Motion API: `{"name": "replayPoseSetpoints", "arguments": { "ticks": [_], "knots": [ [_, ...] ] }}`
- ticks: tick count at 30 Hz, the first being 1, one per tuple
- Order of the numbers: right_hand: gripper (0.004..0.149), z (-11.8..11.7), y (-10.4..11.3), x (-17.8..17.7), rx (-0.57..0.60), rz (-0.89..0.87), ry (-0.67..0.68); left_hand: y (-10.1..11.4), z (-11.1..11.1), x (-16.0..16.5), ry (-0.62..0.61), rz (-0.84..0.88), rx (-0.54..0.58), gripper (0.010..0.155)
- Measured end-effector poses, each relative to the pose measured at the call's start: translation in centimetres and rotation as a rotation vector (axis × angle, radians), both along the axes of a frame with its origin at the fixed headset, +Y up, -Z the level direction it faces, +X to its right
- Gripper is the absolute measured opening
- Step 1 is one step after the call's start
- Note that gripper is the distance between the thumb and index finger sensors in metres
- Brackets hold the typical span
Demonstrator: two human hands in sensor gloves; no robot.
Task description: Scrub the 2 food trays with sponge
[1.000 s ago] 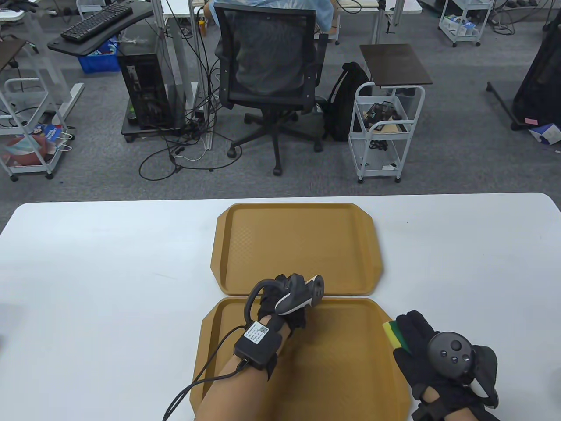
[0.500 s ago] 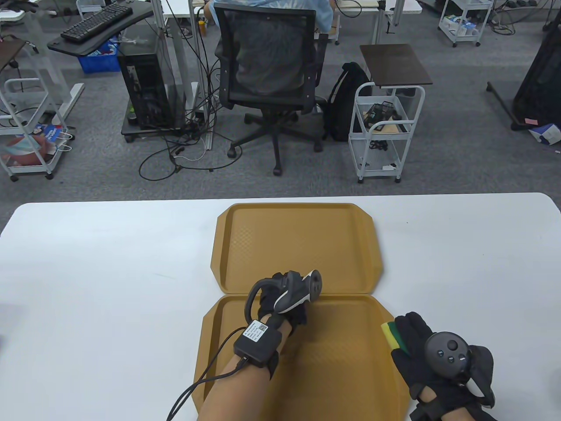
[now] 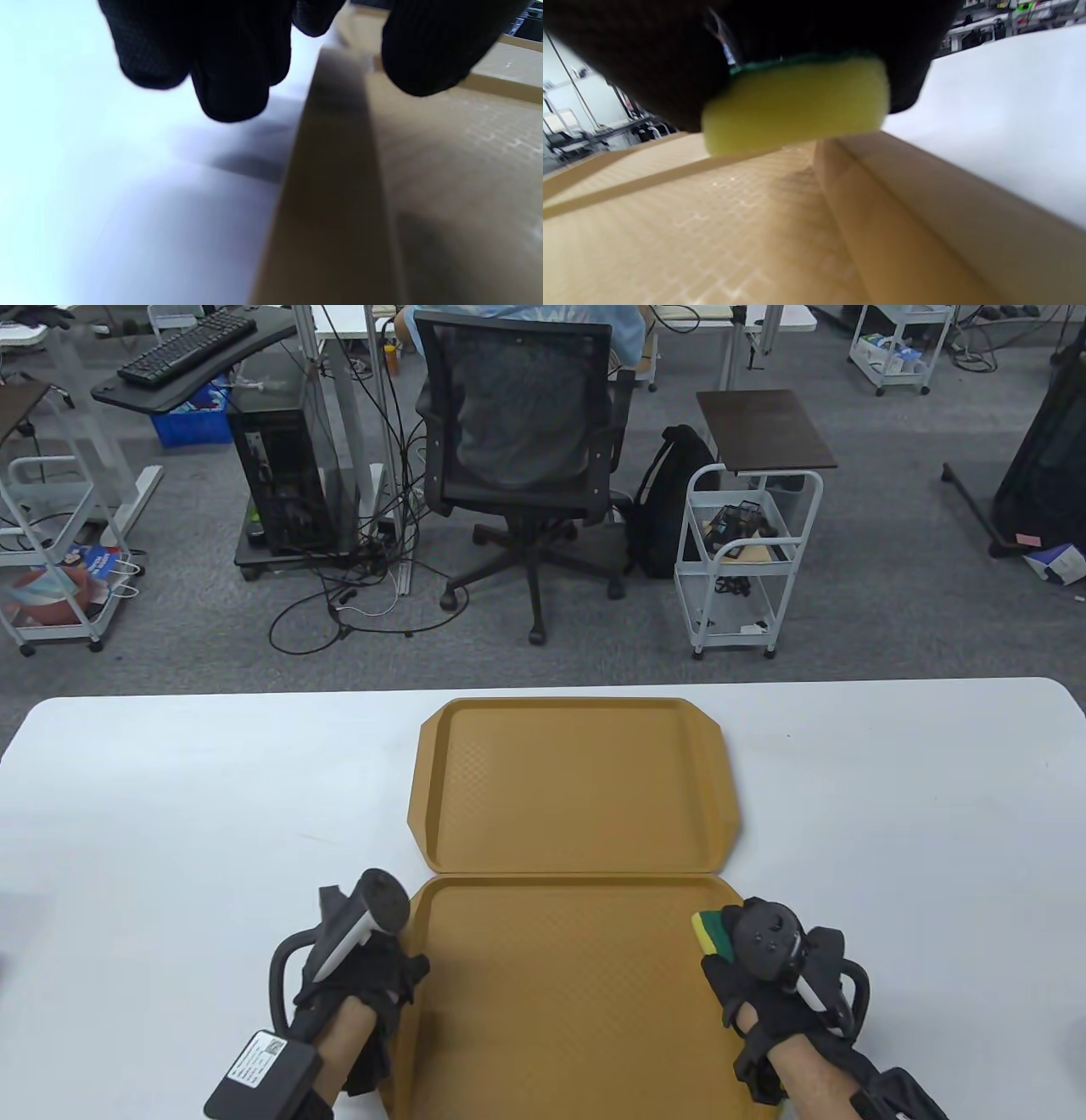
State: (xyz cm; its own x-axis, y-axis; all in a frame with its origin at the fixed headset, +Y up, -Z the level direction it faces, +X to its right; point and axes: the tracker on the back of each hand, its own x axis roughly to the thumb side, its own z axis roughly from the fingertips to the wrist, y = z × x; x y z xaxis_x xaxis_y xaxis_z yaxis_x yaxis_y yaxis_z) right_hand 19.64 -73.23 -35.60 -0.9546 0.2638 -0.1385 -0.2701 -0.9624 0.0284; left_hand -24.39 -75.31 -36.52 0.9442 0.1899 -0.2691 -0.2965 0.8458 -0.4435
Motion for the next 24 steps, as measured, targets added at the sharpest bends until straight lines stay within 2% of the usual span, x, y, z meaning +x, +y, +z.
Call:
{"name": "replayPoseSetpoints", "arguments": {
  "ticks": [2,5,9,13,15,21,24],
  "knots": [
    [0.063,-1.7,-0.6,-1.0,-0.027,0.034,-0.026,-1.0,1.1,-1.1,0.040,0.092,-0.009,0.085],
    [0.062,-3.3,-1.2,-2.5,-0.009,0.117,-0.049,-1.2,2.0,-1.7,0.032,0.120,0.049,0.084],
    [0.062,-4.7,-2.0,-3.9,0.010,0.235,-0.070,-1.4,2.3,-1.5,-0.040,0.149,0.011,0.087],
    [0.052,-5.1,-2.4,-4.5,0.006,0.283,-0.060,-1.6,2.5,-1.3,-0.018,0.177,0.026,0.082],
    [0.047,-5.1,-2.2,-4.2,-0.035,0.306,-0.076,-1.9,2.5,-1.7,-0.014,0.209,0.032,0.081],
    [0.051,-5.0,-2.2,-4.2,-0.134,0.332,-0.013,-2.1,2.4,-1.9,-0.015,0.252,0.008,0.081],
    [0.051,-5.1,-2.3,-4.7,-0.137,0.316,-0.004,-2.1,2.4,-1.9,-0.014,0.260,0.005,0.081]
  ]
}}
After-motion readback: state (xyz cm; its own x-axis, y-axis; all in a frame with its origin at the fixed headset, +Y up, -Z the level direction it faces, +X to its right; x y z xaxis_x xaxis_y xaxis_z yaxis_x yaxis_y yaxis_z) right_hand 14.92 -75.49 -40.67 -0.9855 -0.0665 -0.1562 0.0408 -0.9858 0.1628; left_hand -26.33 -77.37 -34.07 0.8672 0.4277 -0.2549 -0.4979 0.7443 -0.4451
